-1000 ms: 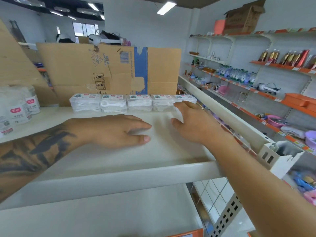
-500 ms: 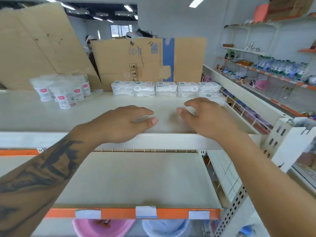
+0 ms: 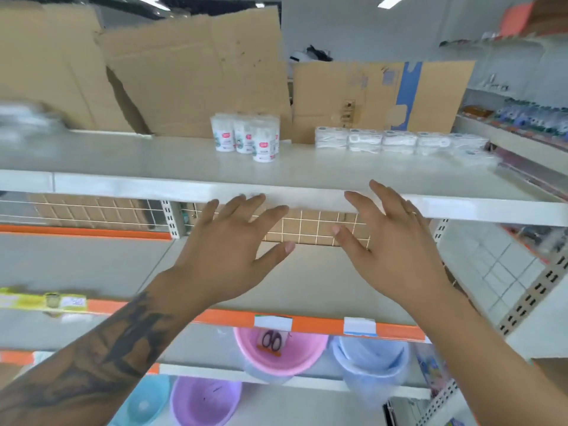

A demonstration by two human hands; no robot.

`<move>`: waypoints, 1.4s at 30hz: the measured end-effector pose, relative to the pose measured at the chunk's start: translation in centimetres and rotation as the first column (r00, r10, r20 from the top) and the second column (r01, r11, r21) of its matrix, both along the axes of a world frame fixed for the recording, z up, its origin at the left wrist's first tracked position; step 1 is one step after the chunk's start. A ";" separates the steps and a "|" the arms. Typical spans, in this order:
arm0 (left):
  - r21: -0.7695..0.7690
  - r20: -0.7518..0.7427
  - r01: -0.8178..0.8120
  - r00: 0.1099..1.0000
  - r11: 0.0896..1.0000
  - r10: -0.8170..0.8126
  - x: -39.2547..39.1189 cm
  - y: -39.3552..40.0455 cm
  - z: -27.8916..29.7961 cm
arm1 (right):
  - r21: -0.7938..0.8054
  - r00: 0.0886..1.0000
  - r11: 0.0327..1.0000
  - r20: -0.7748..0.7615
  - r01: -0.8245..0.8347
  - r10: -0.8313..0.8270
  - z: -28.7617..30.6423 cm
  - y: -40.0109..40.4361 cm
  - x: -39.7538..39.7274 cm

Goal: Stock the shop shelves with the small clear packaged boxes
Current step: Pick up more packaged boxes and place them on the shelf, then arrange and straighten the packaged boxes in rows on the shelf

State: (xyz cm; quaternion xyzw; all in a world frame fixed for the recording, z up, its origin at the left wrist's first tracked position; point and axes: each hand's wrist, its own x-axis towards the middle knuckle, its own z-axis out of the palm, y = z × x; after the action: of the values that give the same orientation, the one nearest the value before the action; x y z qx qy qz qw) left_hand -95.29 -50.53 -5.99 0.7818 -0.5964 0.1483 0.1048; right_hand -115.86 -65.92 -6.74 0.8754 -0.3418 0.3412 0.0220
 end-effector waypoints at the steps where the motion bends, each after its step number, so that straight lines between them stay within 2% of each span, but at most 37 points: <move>1: 0.002 0.003 -0.022 1.000 1.000 0.022 1.0 2.1 -0.3 | -0.002 1.000 1.000 0.006 -0.022 0.022 -0.4 2.0 1.4; 7: 0.005 -0.014 -0.187 0.982 0.982 0.187 6.7 13.4 -1.9 | 0.022 0.984 0.985 -0.026 -0.173 0.174 -2.7 11.7 9.6; 13: -0.030 -0.073 -0.359 0.932 0.933 0.356 12.4 22.0 -2.6 | -0.022 0.944 0.944 -0.024 -0.329 0.328 -3.9 18.1 18.1; 22: -0.047 -0.122 -0.569 0.819 0.821 0.561 21.5 31.8 -3.6 | -0.038 0.828 0.827 -0.039 -0.560 0.559 -3.8 25.2 33.5; 31: -0.072 -0.065 -0.624 0.781 0.778 0.621 36.8 34.3 1.1 | -0.069 0.782 0.782 0.036 -0.619 0.622 0.8 28.0 51.5; 42: -0.126 -0.112 -0.576 0.817 0.808 0.565 53.2 31.4 4.6 | 0.079 0.845 0.851 -0.097 -0.520 0.525 7.9 26.0 67.2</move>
State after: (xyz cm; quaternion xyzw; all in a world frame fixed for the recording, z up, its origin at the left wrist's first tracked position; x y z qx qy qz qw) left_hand -42.13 -19.15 -1.44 0.9190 -0.3169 0.1912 0.1362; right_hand -48.62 -39.90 1.18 0.9537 -0.0974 0.2748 -0.0740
